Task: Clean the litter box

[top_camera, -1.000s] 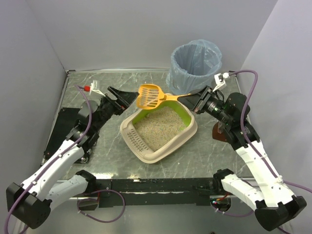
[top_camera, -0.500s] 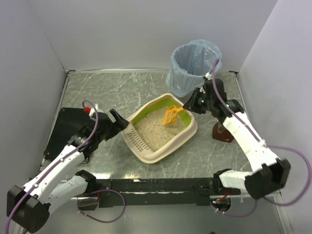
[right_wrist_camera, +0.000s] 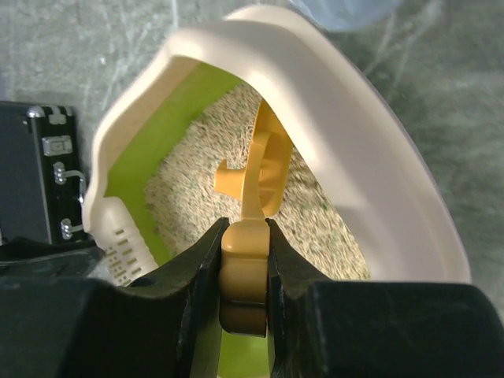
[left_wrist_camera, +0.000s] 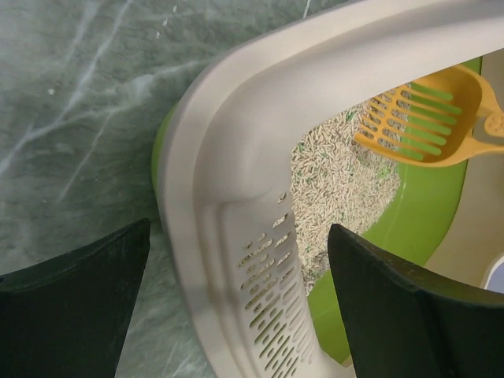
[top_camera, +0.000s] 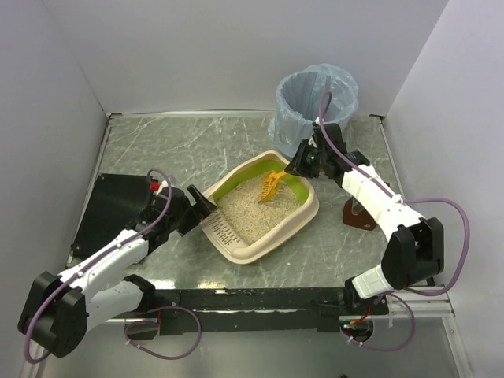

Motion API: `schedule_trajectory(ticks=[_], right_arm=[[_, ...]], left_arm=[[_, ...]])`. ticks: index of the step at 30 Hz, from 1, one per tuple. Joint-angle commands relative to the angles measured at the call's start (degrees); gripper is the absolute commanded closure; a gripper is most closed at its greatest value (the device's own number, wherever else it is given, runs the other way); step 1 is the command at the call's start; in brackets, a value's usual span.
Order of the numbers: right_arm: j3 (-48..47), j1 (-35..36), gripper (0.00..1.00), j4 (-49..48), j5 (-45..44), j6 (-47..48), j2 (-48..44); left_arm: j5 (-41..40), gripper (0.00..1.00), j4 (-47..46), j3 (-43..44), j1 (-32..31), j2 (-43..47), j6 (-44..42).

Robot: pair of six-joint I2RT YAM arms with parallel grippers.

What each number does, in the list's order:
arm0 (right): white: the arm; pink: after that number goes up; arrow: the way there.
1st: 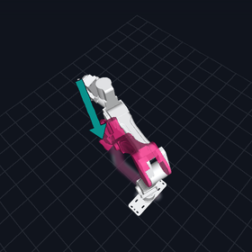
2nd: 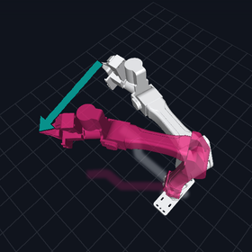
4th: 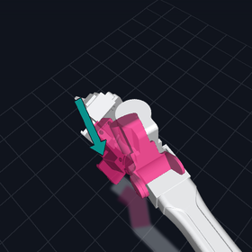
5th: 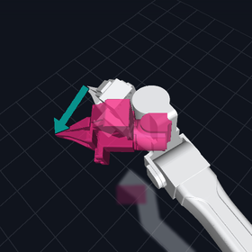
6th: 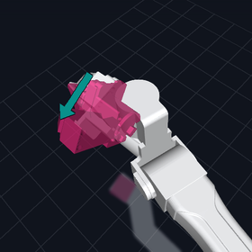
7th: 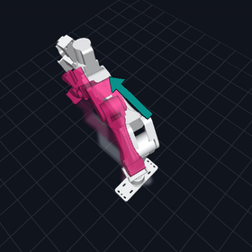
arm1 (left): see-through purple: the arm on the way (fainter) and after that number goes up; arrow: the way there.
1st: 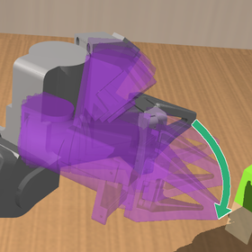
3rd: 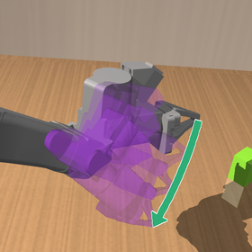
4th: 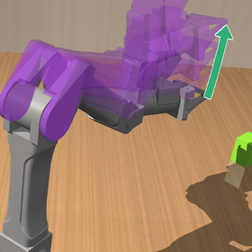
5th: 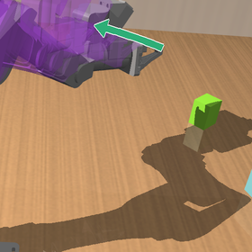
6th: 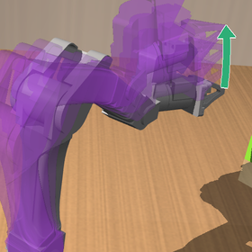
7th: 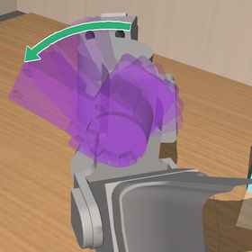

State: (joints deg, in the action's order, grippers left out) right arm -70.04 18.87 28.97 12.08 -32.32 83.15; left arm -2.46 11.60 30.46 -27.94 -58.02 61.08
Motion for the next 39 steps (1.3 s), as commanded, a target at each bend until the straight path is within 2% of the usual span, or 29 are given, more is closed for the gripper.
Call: schedule_trajectory(ticks=[1,5,8,13,18,24,26,27,29,30,33,35,38,39], right_arm=[[1.48,0.29,1.0,-8.31,2.6,-0.2,-0.1],[5.95,0.73,1.0,-11.65,0.24,-0.29,-2.99],[9.39,0.81,1.0,-15.08,-0.12,-1.34,-4.49],[10.27,0.73,1.0,-13.5,2.33,-3.1,-2.47],[13.17,0.81,1.0,-14.73,2.51,-4.77,-4.66],[15.02,0.9,1.0,-14.91,5.58,-5.3,-4.67],[16.25,0.99,1.0,-16.4,7.87,-5.39,-4.67],[16.86,0.9,1.0,-18.14,8.22,-6.17,-4.58],[18.18,0.81,1.0,-18.6,7.7,-6.62,-4.58],[18.27,0.81,1.0,-18.51,7.79,-6.79,-4.41],[18.89,0.81,1.0,-18.95,8.4,-6.88,-4.32],[19.68,0.81,1.0,-20.18,9.28,-6.88,-4.49],[19.77,0.81,1.0,-19.74,10.07,-6.45,-4.41],[19.85,0.81,1.0,-19.57,10.07,-6.36,-4.49]], left_arm=[[2.64,0.03,-6.42,0.03,-0.27,-1.83,3.17],[-7.17,0.03,-0.62,3.02,-4.38,-3.76,5.18],[-11.5,0.03,2.63,5.75,-7.73,-6.91,7.46],[-16.52,0.03,9.58,10.49,-10.28,-12.46,11.69],[-22.93,0.03,18.71,17.42,-12.66,-19.22,16.62],[-23.56,0.02,22.15,21.22,-14.51,-26.26,17.06],[-23.47,0.07,21.46,20.87,-14.68,-26.97,17.06],[-23.38,0.14,21.02,20.44,-14.68,-27.06,16.79],[-23.64,0.18,20.14,20.26,-14.68,-27.15,15.83],[-23.73,0.26,19.79,20.43,-14.68,-27.41,15.56],[-24.08,0.38,19.52,20.69,-14.68,-27.67,14.6],[-24.61,0.4,19.61,21.3,-14.77,-27.76,13.72],[-26.71,0.5,19.96,22.71,-14.77,-27.32,11.26],[-27.24,0.58,20.22,23.15,-14.77,-27.24,10.91]])
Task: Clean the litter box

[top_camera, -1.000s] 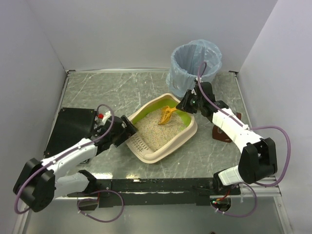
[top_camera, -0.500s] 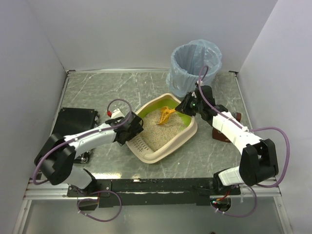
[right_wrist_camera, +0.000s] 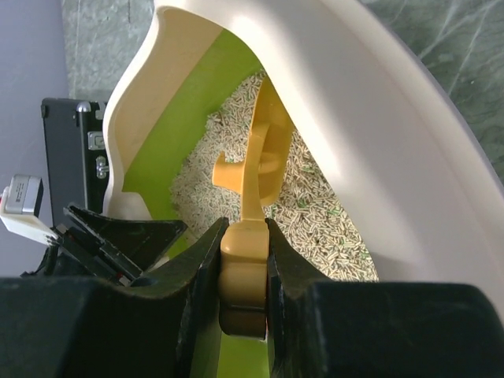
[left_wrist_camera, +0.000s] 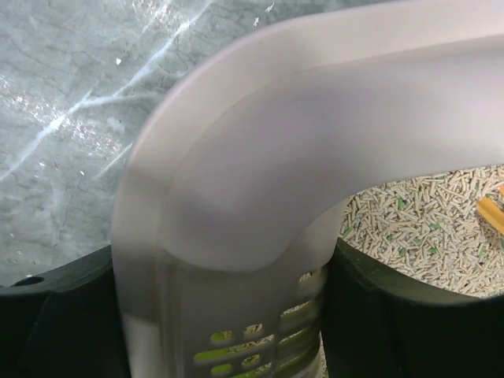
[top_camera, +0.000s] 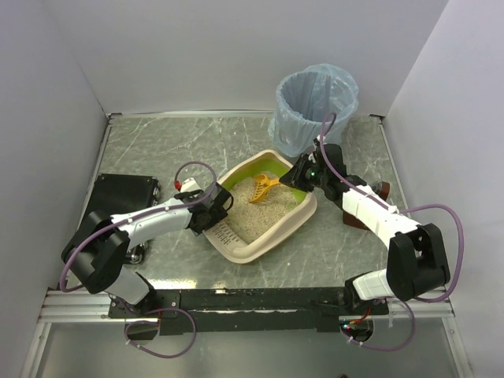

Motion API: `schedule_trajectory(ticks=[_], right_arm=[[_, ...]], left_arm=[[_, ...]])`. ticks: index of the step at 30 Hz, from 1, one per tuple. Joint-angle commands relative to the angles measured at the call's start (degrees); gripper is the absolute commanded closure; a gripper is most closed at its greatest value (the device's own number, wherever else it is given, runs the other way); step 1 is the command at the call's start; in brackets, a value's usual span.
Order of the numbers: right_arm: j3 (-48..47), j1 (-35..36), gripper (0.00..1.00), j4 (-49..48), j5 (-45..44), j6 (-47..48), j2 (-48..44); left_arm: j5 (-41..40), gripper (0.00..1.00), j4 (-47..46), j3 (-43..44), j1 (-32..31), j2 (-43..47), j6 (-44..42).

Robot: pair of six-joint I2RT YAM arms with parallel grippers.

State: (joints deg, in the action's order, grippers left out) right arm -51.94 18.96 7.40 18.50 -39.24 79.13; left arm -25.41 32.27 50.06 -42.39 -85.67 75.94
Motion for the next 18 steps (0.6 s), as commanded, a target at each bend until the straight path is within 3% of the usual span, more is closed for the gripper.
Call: schedule_trajectory(ticks=[1,4,5,9,18], right_arm=[[1.84,0.73,1.0,2.53,3.39,0.92,-0.64],[1.85,0.73,1.0,3.15,1.89,3.2,-1.96],[1.58,0.64,1.0,4.98,0.15,4.34,-2.14],[0.53,0.73,1.0,7.63,-3.55,6.02,-3.1],[3.69,0.73,1.0,4.3,-6.26,2.43,-3.46]], left_arm=[[-4.91,0.61,-0.89,3.98,-0.32,1.02,-5.87],[-7.11,0.74,-1.33,5.74,-0.32,1.99,-8.86],[-7.72,0.83,-1.16,6.88,-0.24,2.08,-9.49],[-11.58,0.99,-0.63,9.17,-0.32,2.96,-12.74],[-17.04,0.99,-3.35,15.85,-1.2,4.1,-22.92]])
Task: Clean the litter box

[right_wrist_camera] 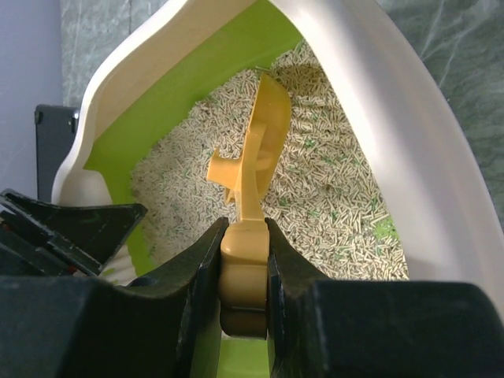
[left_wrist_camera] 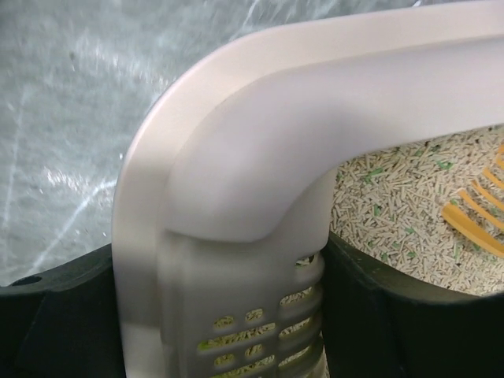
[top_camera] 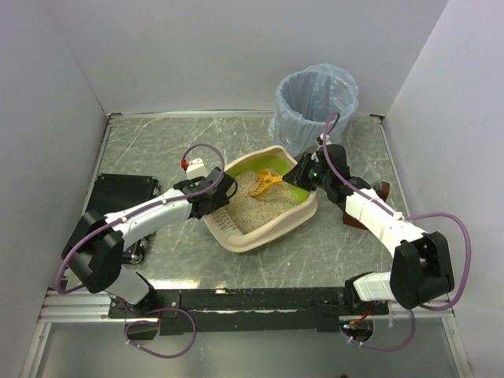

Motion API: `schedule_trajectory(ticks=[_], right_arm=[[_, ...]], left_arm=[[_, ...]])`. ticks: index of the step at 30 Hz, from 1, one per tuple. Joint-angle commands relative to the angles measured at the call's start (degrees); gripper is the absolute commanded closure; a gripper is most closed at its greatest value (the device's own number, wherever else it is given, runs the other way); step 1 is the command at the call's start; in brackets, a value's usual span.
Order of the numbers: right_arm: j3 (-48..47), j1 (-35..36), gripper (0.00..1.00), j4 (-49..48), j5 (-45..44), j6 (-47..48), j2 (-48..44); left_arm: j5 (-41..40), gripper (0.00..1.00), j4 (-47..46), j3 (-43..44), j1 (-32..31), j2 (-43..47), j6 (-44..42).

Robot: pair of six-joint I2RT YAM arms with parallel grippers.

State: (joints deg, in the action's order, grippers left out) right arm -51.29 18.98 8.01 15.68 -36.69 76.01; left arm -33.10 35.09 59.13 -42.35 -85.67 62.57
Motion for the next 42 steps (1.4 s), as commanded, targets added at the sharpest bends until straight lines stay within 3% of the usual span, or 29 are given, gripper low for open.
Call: schedule_trajectory(ticks=[1,6,12,19,23,33,37,42], right_arm=[[3.56,0.79,1.0,3.5,-5.03,-2.31,-0.77],[9.88,0.71,1.0,-0.97,-13.03,-3.66,-7.61],[10.07,1.05,1.0,-0.01,-15.59,2.47,-13.42],[2.78,2.81,1.0,6.39,-19.81,7.33,-12.12],[0.67,6.41,1.0,9.82,-27.36,11.19,-10.0],[0.93,10.64,1.0,2.8,-25.96,16.56,-16.85],[-1.88,10.81,1.0,7.54,-29.83,14.98,-16.15],[-1.7,10.81,1.0,7.63,-25.01,12.96,-15.37]], left_arm=[[-11.09,0.99,-6.7,7.92,-1.59,4.54,-10.18],[-12.16,0.99,-12.06,7.31,-2.83,7.0,-13.79],[-14.71,0.99,-9.96,3.98,-2.92,5.6,-8.87],[-12.61,0.99,-10.74,0.28,-2.92,3.32,-3.95],[-11.37,0.99,-11.01,-0.6,-2.92,2.09,-3.24],[-10.14,0.99,-12.06,-2.44,-2.92,2.08,-3.33],[-10.31,0.99,-11.71,-2.27,-2.92,2.26,-3.41],[-10.05,0.99,-11.54,-1.92,-2.92,1.91,-3.42]])
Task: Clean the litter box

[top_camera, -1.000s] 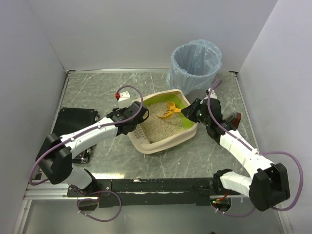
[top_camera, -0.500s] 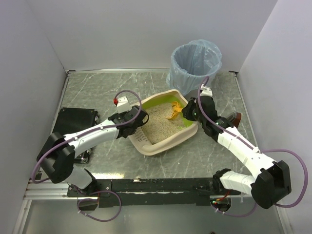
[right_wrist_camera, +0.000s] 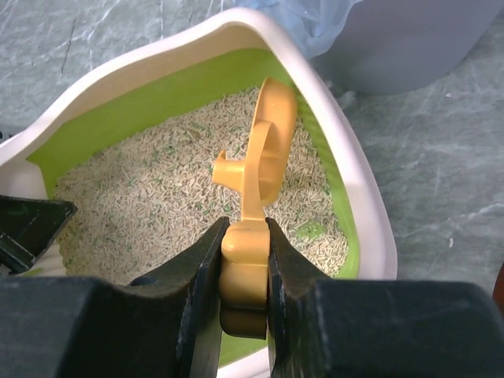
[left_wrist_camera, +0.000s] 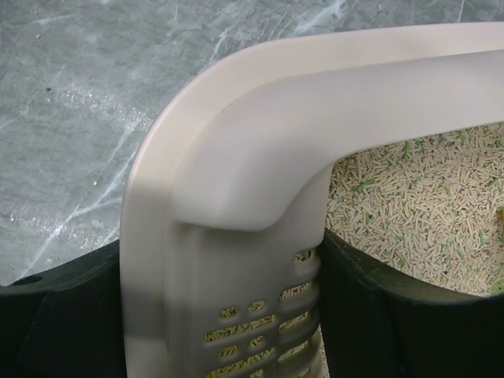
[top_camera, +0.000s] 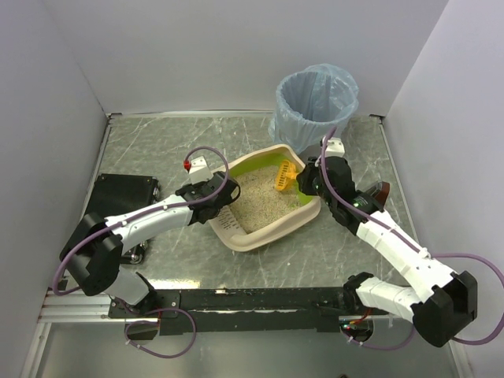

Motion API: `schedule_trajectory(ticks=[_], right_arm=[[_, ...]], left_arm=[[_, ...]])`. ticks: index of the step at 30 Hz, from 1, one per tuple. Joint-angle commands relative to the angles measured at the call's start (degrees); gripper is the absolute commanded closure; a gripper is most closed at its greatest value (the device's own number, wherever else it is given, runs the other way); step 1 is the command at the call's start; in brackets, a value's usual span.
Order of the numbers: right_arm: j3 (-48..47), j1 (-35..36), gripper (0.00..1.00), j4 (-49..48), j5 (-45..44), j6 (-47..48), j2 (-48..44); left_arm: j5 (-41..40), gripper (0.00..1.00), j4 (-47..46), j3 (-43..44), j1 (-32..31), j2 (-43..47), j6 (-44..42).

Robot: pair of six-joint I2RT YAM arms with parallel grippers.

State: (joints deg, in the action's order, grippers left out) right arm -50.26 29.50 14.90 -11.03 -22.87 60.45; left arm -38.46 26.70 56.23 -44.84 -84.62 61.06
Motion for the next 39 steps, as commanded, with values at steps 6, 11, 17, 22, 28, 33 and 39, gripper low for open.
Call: schedule_trajectory(ticks=[6,11,17,22,28,33,39], right_arm=[[-1.59,-0.05,1.0,-2.86,8.65,-6.56,2.3],[0.06,-1.89,1.0,-5.65,10.23,-13.06,6.79],[5.24,-4.7,1.0,-10.66,15.67,-23.34,7.85],[8.95,-6.2,1.0,-14.54,21.73,-29.59,6.35],[15.71,-6.2,1.0,-25.85,26.13,-34.6,6.52],[18.35,-6.2,1.0,-29.74,24.75,-36.19,6.27],[20.29,-6.12,1.0,-36.42,29.46,-37.58,6.61]], left_arm=[[-3.82,0.99,-3.41,0.55,-0.42,0.86,-1.56],[-3.03,0.99,-3.85,-0.06,-0.42,1.21,-1.03],[-1.97,0.99,-6.12,-0.5,-0.42,2.79,-2.78],[-2.41,0.99,-7.28,-0.6,-0.42,5.08,-4.54],[-1.8,0.99,-10.08,-0.42,-0.42,7.1,-6.21],[-2.23,0.99,-11.85,2.21,-0.6,7.8,-9.2],[-2.15,0.99,-12.81,4.68,-1.04,7.8,-11.22]])
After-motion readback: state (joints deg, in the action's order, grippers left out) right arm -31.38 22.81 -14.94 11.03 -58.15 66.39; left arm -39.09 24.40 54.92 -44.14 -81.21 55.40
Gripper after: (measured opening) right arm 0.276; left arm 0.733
